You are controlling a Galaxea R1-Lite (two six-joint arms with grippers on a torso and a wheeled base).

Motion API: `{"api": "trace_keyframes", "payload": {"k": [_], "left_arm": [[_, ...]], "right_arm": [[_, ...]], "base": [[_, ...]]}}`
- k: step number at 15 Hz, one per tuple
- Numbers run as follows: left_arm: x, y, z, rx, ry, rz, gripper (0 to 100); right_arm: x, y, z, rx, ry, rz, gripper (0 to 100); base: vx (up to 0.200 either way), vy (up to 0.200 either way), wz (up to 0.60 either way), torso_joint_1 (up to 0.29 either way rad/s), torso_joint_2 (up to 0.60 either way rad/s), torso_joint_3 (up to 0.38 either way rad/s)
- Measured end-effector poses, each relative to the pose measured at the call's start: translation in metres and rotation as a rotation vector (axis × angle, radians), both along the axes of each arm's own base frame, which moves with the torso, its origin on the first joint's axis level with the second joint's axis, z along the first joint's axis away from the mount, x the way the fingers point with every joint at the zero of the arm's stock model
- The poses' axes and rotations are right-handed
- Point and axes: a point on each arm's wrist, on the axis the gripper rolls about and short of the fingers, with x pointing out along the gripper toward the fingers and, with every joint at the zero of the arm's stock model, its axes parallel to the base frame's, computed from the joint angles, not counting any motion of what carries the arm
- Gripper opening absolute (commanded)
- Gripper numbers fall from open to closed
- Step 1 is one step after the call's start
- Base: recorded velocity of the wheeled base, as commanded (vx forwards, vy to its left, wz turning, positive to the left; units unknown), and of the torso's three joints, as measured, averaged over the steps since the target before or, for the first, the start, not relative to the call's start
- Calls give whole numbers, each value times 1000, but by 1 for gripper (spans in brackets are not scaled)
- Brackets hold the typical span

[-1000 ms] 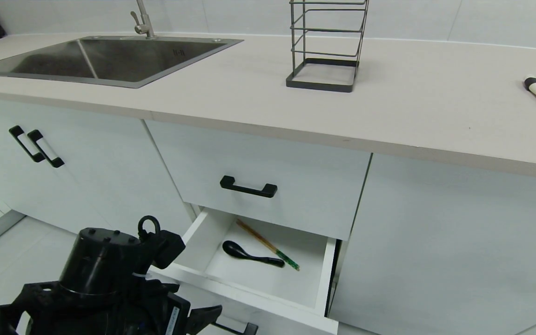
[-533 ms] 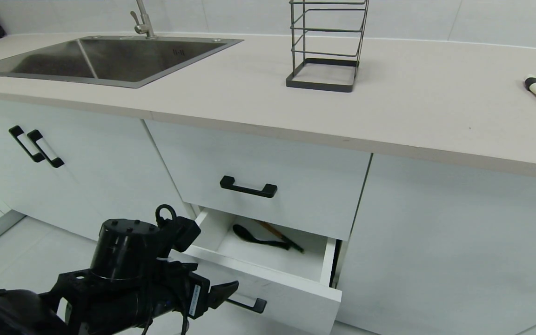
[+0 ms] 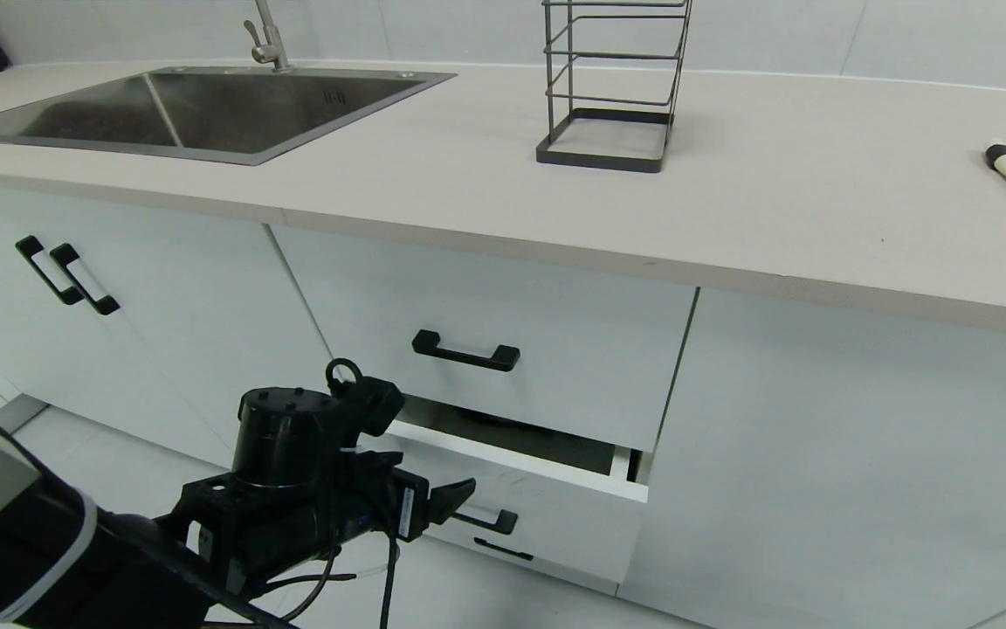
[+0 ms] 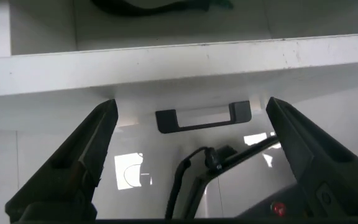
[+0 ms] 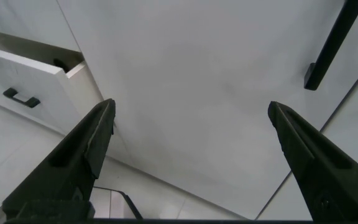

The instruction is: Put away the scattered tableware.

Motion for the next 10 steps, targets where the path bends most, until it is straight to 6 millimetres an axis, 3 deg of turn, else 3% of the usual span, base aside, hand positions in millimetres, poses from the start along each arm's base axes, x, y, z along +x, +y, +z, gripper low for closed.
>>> {"api": "trace_keyframes", "payload": {"k": [5,10], "left_arm": [[12,-5,-2,-9,-17,1,100],[36,-7,3,-56,-123,28,100]], "right_arm": [[0,0,0,0,0,0,100],[0,0,0,0,0,0,100]], "base": [[0,0,0,0,0,0],[0,0,0,0,0,0]]}}
